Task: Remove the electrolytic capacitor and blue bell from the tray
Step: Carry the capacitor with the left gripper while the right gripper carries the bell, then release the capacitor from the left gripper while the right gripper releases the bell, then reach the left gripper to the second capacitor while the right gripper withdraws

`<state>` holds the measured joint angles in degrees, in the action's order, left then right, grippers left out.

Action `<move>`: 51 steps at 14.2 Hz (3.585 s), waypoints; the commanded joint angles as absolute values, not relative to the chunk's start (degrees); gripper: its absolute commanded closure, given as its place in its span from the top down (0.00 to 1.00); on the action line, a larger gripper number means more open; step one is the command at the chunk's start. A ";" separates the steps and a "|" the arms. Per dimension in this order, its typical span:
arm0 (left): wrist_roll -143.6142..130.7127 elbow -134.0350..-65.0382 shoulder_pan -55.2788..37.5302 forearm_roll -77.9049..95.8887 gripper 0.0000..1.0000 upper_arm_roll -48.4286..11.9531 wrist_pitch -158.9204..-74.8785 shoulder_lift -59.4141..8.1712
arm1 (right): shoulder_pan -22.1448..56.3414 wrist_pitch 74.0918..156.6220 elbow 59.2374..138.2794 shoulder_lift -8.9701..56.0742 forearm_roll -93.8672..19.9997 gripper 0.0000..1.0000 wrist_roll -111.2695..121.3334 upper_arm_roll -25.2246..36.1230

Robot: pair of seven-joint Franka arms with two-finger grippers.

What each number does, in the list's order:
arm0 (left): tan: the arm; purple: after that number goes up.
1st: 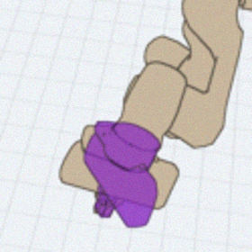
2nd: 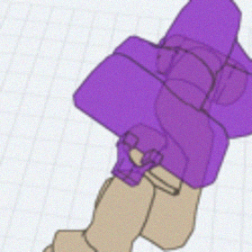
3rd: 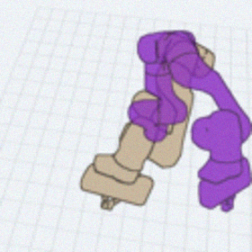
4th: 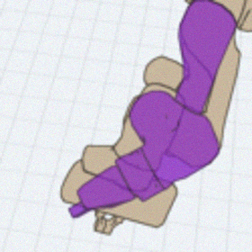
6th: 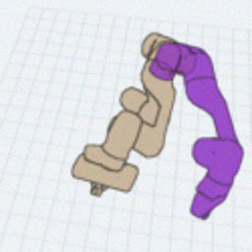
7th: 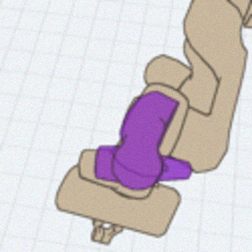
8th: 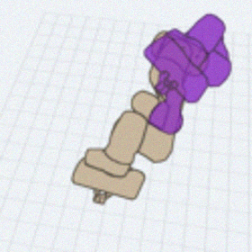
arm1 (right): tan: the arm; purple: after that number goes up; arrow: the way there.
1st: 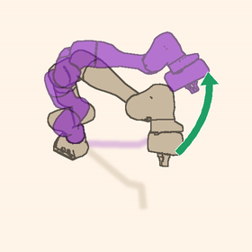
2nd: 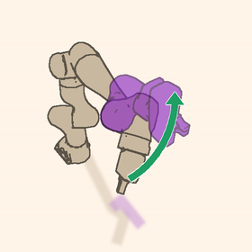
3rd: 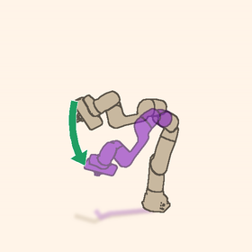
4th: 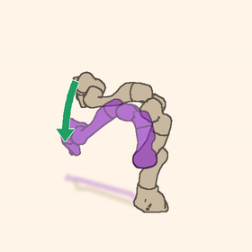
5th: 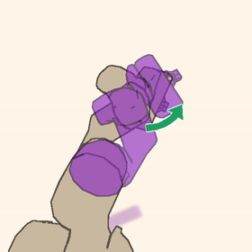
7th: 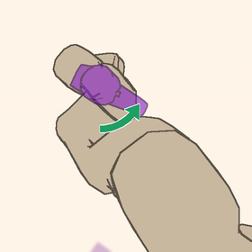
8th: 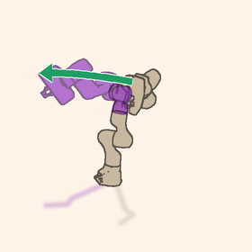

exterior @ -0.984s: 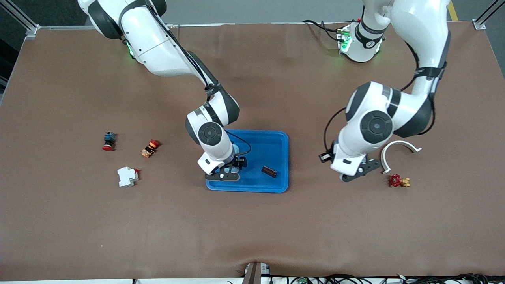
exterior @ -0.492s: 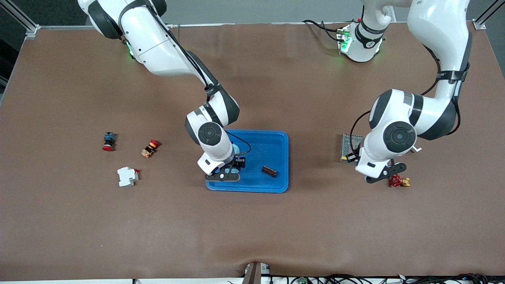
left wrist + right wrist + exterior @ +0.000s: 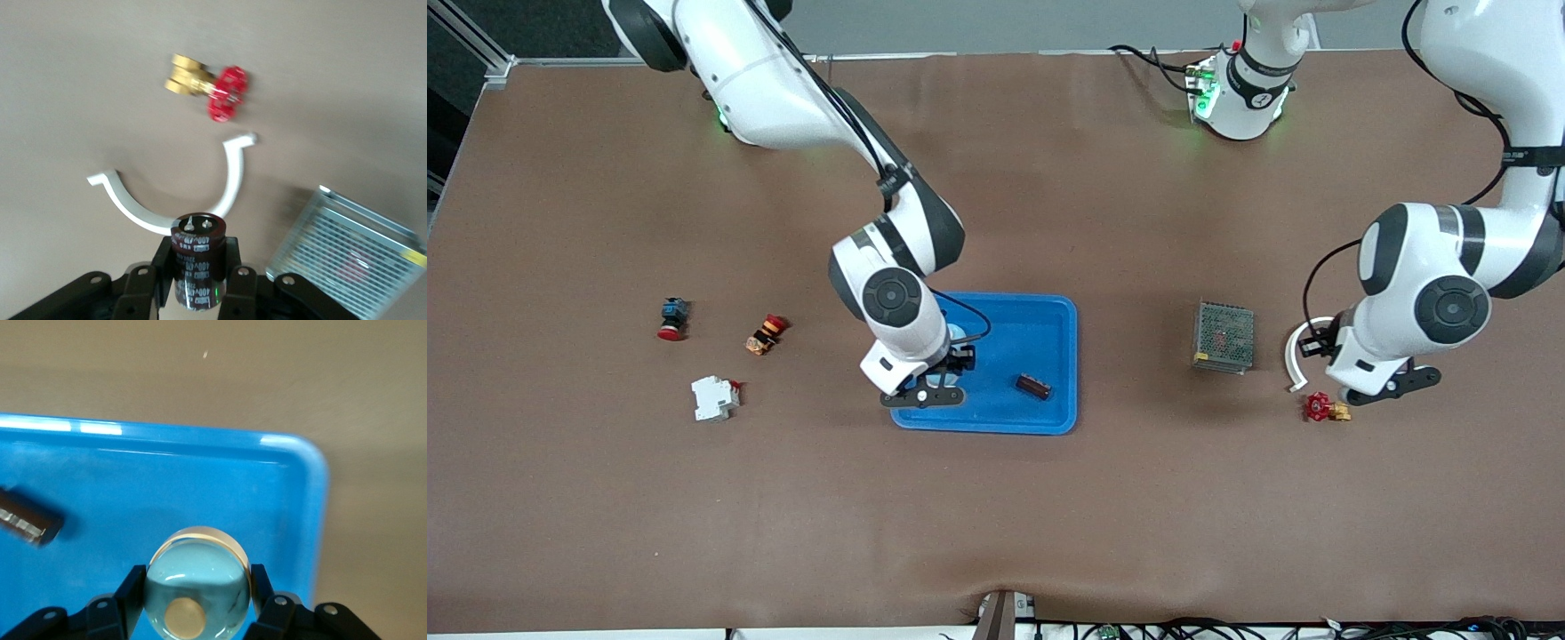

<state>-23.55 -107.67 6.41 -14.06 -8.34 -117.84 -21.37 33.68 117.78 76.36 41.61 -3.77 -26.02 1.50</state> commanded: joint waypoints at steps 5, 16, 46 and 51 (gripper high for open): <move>-20.21 -112.15 14.75 -15.73 0.00 -9.14 -130.68 -23.99 | 15.06 98.71 77.78 26.81 -6.07 0.27 12.43 1.14; -20.30 -111.71 16.52 -15.56 0.36 -9.05 -139.04 -31.82 | -5.18 105.02 78.40 32.94 -5.01 0.27 58.52 1.41; -82.16 -80.26 -10.01 -15.21 1.00 -29.44 -121.20 -42.18 | -8.79 125.96 87.46 43.77 -8.08 1.00 70.40 1.05; -88.93 -79.01 -16.16 -15.12 0.91 -25.59 -127.51 -45.70 | -8.18 116.47 84.11 40.79 -10.28 1.00 59.10 0.97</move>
<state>-85.64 -81.09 -12.86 -14.50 -28.17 -125.07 -43.77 -7.69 120.15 84.57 43.11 -9.20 64.25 1.83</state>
